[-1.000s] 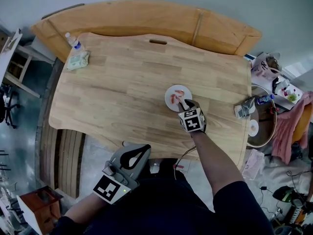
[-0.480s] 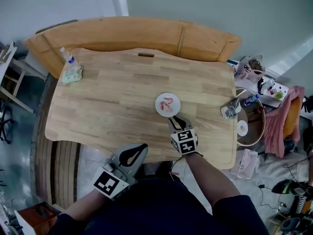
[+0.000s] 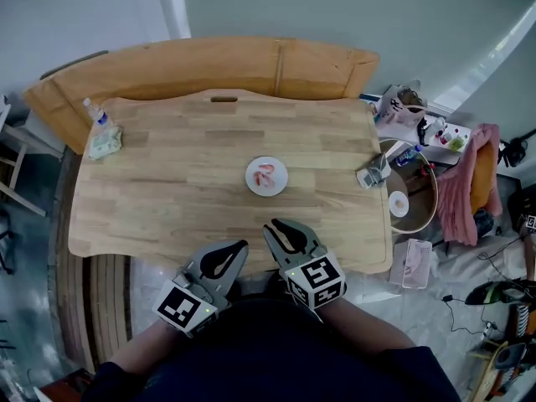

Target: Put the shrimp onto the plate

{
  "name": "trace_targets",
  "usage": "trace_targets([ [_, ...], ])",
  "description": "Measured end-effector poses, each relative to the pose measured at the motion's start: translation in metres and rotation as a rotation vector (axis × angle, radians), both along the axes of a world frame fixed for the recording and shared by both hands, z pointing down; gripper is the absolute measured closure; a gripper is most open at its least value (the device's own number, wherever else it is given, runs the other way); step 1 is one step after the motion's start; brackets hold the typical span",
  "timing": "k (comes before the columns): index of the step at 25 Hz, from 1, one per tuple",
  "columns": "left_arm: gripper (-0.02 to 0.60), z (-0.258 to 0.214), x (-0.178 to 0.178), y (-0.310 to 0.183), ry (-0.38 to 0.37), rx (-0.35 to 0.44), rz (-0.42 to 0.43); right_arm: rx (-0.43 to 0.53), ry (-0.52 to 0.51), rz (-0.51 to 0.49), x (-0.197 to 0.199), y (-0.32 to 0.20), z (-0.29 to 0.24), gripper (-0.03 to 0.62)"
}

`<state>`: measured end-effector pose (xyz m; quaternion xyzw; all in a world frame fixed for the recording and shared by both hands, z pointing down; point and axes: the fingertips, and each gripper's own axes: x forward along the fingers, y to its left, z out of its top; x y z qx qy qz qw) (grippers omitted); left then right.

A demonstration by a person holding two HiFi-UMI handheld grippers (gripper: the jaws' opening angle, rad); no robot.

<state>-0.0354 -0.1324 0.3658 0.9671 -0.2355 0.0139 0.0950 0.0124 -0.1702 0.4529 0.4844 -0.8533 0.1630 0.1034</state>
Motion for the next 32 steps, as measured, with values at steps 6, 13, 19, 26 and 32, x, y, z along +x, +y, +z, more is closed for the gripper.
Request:
trace_targets([
  [6, 0.578, 0.008, 0.011, 0.014, -0.052, -0.034, 0.029, 0.067, -0.034, 0.004, 0.000, 0.034, -0.043, 0.525],
  [13, 0.578, 0.013, 0.019, 0.023, -0.055, -0.032, 0.050, 0.202, -0.018, -0.027, -0.006, 0.059, -0.067, 0.576],
  [19, 0.578, 0.014, 0.020, 0.032, -0.067, -0.013, 0.060, 0.221, -0.046, -0.071, -0.017, 0.068, -0.069, 0.585],
  [26, 0.578, 0.007, 0.012, 0.033, -0.068, 0.000, 0.033, 0.212, -0.073, -0.097, -0.021, 0.068, -0.071, 0.585],
  [32, 0.578, 0.005, 0.009, 0.037, -0.066, 0.001, 0.021, 0.234, -0.056, -0.118, -0.027, 0.074, -0.074, 0.586],
])
